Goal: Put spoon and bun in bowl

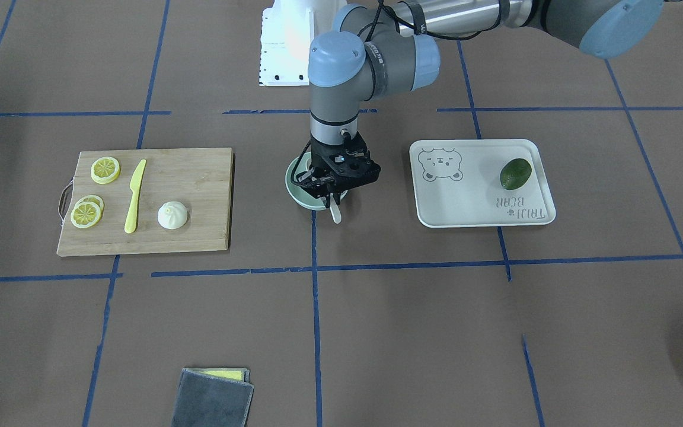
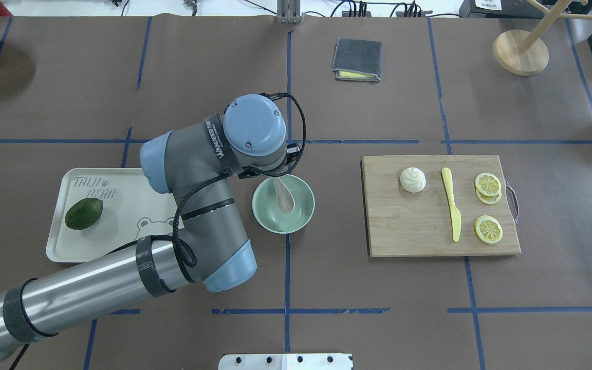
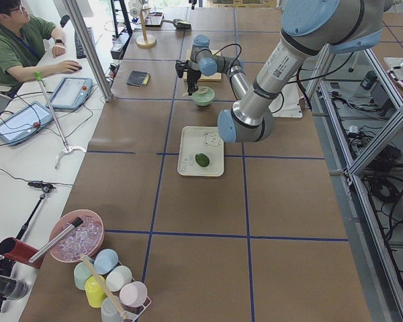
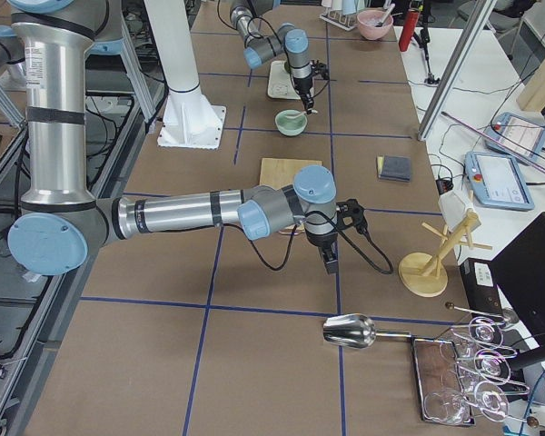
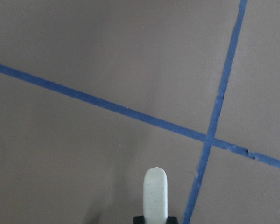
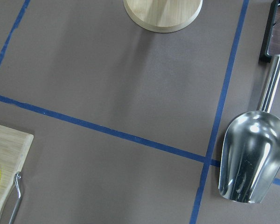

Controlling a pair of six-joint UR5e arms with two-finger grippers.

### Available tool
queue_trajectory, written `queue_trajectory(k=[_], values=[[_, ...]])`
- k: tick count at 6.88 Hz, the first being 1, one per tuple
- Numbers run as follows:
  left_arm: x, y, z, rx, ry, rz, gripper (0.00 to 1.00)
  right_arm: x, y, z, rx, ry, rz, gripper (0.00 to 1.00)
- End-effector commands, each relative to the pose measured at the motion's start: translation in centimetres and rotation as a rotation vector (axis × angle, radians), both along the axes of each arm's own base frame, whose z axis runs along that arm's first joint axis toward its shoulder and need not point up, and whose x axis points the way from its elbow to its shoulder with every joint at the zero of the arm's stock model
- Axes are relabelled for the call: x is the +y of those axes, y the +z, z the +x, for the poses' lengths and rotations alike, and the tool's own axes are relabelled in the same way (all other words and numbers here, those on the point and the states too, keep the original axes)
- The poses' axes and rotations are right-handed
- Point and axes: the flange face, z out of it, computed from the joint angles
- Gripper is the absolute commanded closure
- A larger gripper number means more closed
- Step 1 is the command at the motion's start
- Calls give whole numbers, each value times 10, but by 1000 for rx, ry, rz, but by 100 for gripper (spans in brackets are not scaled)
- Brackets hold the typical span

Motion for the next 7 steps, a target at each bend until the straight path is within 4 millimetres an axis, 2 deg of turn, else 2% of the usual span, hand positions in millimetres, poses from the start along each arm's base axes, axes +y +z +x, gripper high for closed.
queue_trajectory(k=[1,2,3,4,5,6,7], values=[[19,5,15,-4,8,-8,100,0,0,0,0,0,0,0],[20,5,12,-4,15,4,86,0,0,0,0,0,0,0],[22,3,9,0,27,21,59,0,0,0,0,0,0,0],[27,10,-2,6,30,33,1,0,0,0,0,0,0,0],[36,14,-23,6,89,109,0,0,-2,0,0,0,3,0],[48,28,-48,-15,188,223,0,0,-8,-1,-3,0,13,0],[40,32,-87,-52,294,394,0,-2,-15,-1,-8,-1,29,0]])
